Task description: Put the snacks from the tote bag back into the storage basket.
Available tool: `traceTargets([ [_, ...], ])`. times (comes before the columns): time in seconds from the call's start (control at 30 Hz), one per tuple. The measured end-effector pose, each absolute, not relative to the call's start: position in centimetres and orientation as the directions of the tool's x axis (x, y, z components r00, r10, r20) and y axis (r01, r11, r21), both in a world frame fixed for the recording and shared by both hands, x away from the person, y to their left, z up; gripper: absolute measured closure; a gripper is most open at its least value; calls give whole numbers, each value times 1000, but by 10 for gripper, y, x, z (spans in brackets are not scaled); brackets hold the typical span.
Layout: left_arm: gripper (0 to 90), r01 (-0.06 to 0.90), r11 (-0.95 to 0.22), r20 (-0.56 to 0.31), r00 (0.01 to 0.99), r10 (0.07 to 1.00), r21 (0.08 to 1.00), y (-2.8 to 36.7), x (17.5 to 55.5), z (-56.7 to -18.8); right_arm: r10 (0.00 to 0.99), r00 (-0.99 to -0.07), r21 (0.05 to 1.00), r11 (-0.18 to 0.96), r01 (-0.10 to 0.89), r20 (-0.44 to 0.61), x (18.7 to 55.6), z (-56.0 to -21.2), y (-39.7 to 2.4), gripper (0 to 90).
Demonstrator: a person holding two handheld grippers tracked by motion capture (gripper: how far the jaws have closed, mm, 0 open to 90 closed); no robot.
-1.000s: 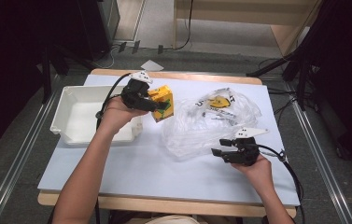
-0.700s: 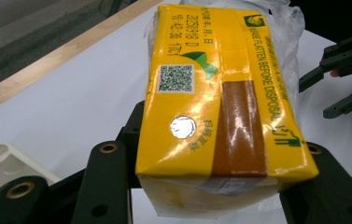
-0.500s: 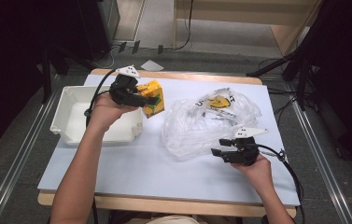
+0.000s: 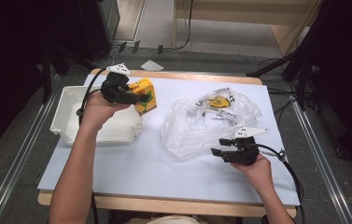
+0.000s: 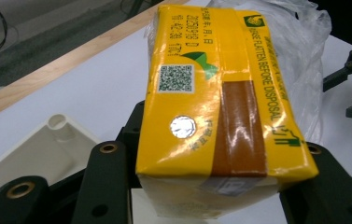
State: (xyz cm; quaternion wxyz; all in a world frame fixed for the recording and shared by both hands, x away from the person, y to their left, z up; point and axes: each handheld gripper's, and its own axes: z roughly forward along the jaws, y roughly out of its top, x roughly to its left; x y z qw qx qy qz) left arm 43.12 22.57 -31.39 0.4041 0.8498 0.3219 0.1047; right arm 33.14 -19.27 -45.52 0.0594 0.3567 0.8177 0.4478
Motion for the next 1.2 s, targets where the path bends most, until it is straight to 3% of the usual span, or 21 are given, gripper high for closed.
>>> traceTargets([
  [1.2,528,502,-420,-56,689,723,756,280,441,-324,628,-745,771,353,530,224,332,-458,-189,431],
])
